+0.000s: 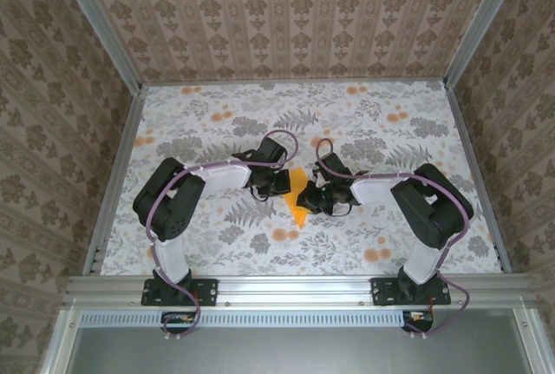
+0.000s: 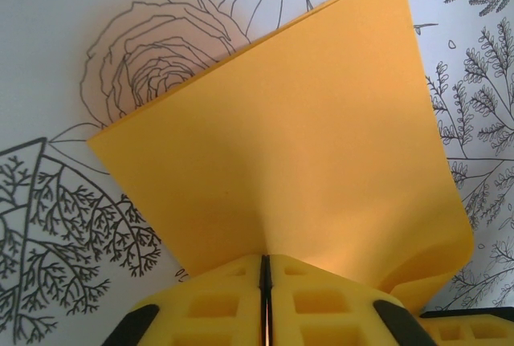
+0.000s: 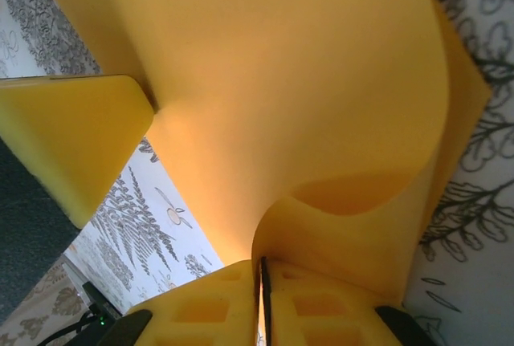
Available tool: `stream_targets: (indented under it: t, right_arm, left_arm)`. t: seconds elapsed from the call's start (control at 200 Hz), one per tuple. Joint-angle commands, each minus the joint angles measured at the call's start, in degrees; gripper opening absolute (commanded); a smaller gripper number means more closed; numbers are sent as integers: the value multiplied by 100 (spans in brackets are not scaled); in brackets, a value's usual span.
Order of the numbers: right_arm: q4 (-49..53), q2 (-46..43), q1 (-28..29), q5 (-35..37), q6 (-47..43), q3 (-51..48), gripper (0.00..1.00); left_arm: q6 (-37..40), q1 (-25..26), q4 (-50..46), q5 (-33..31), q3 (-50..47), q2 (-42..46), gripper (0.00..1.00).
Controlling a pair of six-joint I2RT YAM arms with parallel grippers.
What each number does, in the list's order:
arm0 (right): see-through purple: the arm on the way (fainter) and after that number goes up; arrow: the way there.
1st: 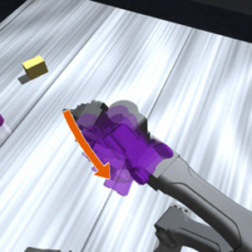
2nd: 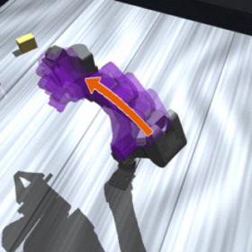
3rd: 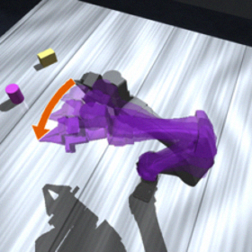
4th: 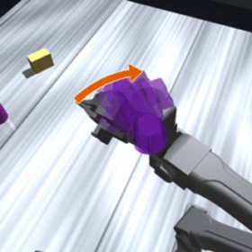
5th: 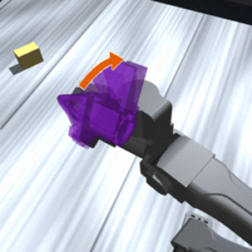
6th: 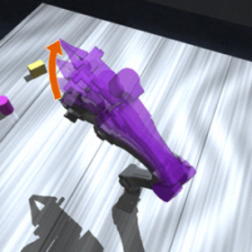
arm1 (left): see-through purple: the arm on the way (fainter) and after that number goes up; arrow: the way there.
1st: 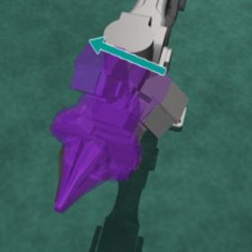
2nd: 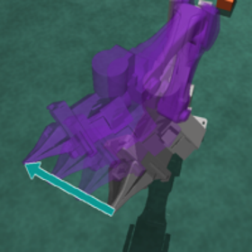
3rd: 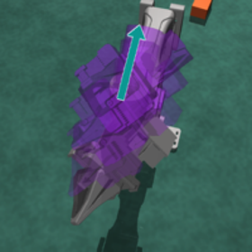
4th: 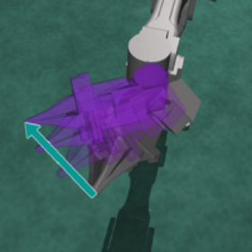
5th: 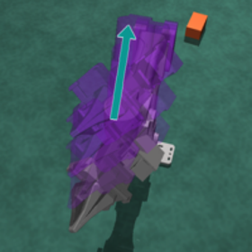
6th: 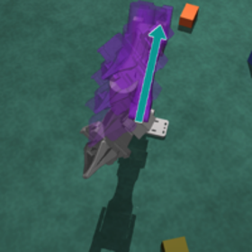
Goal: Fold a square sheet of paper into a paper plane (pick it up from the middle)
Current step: Third fold the triangle at the center of the table.
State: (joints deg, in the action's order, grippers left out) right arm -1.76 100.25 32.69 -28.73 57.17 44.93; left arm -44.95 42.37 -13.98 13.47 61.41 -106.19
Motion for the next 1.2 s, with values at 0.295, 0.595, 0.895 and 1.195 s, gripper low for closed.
stream_targets:
  t: [0.295,0.595,0.895,1.195]
  right_arm:
    - [201,258,36,201,-11,-37,37]
    - [249,215,36,269,-30,-89,33]
    - [336,240,36,374,-48,-133,7]
    - [323,252,35,377,-30,-142,3]
  left_arm:
    - [-69,-313,-342,-44,-171,645,24]
    - [-137,-451,47,294,-559,1083,20]
    - [-280,-57,509,792,-653,948,6]
    - [-503,319,581,810,-737,558,0]
